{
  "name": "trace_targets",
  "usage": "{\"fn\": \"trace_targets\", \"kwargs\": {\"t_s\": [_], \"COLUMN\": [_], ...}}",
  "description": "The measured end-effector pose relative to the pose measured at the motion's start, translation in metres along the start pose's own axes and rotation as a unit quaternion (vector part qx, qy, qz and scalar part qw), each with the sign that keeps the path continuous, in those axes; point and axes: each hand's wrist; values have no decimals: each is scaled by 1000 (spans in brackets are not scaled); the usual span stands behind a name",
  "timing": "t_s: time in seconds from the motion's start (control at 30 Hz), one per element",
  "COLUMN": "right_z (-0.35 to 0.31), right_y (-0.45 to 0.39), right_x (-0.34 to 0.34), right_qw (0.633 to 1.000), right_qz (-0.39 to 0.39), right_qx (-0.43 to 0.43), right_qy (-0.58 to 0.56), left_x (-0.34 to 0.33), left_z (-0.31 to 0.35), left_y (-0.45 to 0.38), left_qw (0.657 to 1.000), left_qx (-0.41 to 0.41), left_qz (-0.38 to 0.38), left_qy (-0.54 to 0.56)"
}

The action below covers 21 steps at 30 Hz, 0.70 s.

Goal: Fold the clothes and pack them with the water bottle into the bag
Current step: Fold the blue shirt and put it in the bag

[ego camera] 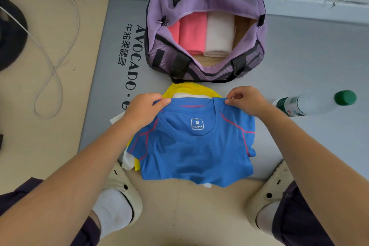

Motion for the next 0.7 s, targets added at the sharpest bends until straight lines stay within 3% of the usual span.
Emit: {"fn": "trace_targets", "kwargs": {"t_s": [0.13, 0.23, 0.43, 0.57, 0.7], "right_z": [-5, -11, -24, -32, -31], "right_y": [0, -1, -8, -5, 9], "right_x": [-8, -6, -9, -1, 15], "right_qw": [999, 995, 990, 988, 994], "right_qz": [23, -25, -112, -85, -28], "right_qx": [25, 59, 65, 92, 90], "right_qy": [-1, -71, 56, 89, 49], "left_x": [0, 1, 13, 22, 33], "left_z": [-4, -7, -12, -13, -12], "left_y": [0, -1, -3, -3, 0], "left_qw": [1000, 998, 986, 979, 974], "left_qx": [11, 41, 124, 145, 137], "left_qz": [-1, -27, -98, -126, -163], "left_qy": [15, 30, 61, 62, 76]}}
Point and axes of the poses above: each hand's wrist, its own y-axis away from the middle knuckle, its own x-axis out of the back of the hand, z = x × y, and after that the axes turned 13 degrees about y, right-handed
